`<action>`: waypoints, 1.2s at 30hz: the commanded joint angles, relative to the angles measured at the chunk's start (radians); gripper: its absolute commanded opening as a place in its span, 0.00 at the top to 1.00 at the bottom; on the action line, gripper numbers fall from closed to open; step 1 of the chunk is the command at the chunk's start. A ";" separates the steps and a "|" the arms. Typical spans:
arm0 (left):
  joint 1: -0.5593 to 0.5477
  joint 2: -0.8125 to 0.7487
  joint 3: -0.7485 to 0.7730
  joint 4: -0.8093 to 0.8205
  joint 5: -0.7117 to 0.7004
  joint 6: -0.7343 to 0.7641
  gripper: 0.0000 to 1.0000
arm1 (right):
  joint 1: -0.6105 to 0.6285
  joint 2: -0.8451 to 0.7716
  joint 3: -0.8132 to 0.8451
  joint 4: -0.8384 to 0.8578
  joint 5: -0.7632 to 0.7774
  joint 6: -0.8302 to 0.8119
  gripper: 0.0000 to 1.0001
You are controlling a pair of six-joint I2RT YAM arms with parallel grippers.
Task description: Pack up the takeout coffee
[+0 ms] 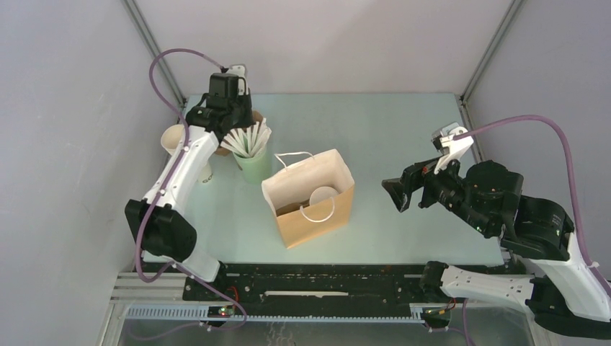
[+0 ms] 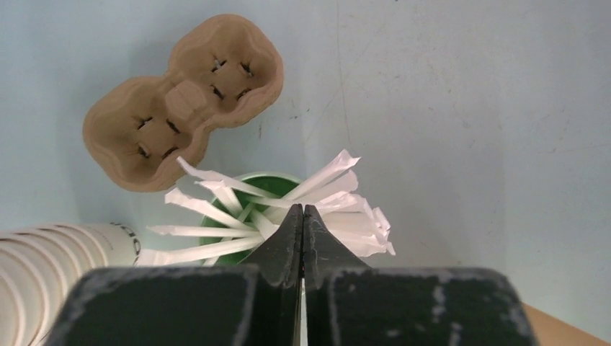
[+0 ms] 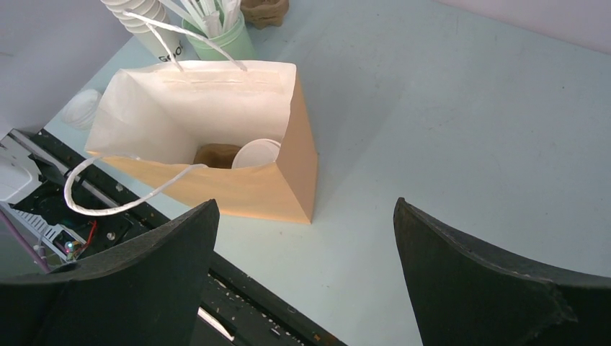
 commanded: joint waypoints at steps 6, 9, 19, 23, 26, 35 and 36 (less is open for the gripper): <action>-0.010 -0.195 0.105 -0.138 -0.168 -0.046 1.00 | -0.006 0.000 -0.012 0.060 0.000 -0.028 0.00; -0.014 -0.278 0.144 -0.173 -0.188 -0.053 1.00 | -0.006 0.011 -0.013 0.081 -0.003 -0.053 0.00; -0.016 -0.462 0.372 -0.388 -0.052 -0.018 1.00 | -0.006 0.041 -0.041 0.168 -0.035 -0.129 0.00; -0.016 -0.508 0.504 -0.498 0.108 -0.046 1.00 | -0.007 0.057 -0.056 0.223 -0.050 -0.158 0.00; -0.015 -0.535 0.578 -0.550 0.271 -0.088 1.00 | -0.007 0.080 -0.056 0.250 -0.066 -0.180 0.01; -0.016 -0.574 0.571 -0.602 0.649 -0.225 1.00 | -0.012 0.113 -0.061 0.301 -0.055 -0.171 0.00; -0.015 -0.568 0.563 -0.599 0.669 -0.237 1.00 | -0.012 0.116 -0.061 0.303 -0.057 -0.167 0.00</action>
